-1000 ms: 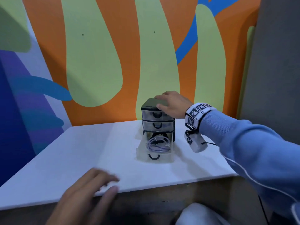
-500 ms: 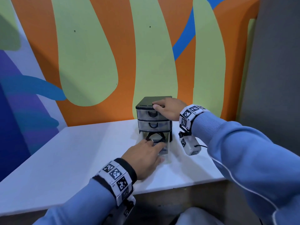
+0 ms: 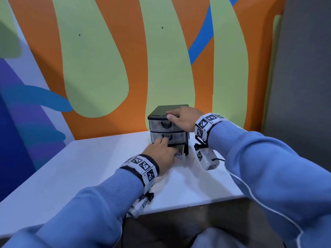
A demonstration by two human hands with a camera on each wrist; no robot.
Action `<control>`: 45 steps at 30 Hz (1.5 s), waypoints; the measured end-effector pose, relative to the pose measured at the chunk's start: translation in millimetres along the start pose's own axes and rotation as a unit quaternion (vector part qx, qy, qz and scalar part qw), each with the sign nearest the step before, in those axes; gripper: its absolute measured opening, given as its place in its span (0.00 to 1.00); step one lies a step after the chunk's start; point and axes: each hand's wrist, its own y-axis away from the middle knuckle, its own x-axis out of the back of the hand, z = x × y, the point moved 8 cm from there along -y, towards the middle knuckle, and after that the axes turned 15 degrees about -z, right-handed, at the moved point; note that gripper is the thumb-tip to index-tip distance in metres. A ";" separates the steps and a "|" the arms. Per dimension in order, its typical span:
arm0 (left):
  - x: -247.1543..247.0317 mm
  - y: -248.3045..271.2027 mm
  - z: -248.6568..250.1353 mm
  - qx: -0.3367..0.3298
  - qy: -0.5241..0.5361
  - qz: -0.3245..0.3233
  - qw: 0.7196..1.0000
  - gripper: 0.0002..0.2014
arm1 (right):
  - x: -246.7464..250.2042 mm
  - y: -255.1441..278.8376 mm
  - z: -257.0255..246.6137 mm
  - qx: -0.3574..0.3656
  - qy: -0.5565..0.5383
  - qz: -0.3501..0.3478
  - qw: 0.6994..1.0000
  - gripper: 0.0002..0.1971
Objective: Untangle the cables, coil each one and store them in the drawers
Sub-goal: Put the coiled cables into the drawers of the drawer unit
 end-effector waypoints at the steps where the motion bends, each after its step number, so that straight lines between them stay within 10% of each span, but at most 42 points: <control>1: -0.9 -3.6 -0.8 -0.007 0.008 -0.005 1.000 0.16 | -0.6 -0.5 0.4 0.002 -0.003 0.000 1.000 0.25; 9: -8.4 -16.8 -5.6 -0.043 0.065 -0.064 0.995 0.20 | -0.1 1.9 1.6 0.004 -0.011 0.002 1.000 0.25; 14: 25.3 1.4 -9.0 -0.040 0.057 0.056 0.996 0.09 | -0.8 -0.5 1.8 0.006 -0.012 0.003 1.000 0.25; 30: 26.9 -20.6 -8.1 0.082 -0.020 0.029 0.996 0.07 | -3.4 -2.0 3.8 0.017 -0.021 0.014 1.000 0.24; 45: 10.7 87.9 -36.4 0.079 0.026 0.055 0.995 0.14 | 1.9 7.4 -11.8 -0.018 -0.019 -0.016 1.000 0.24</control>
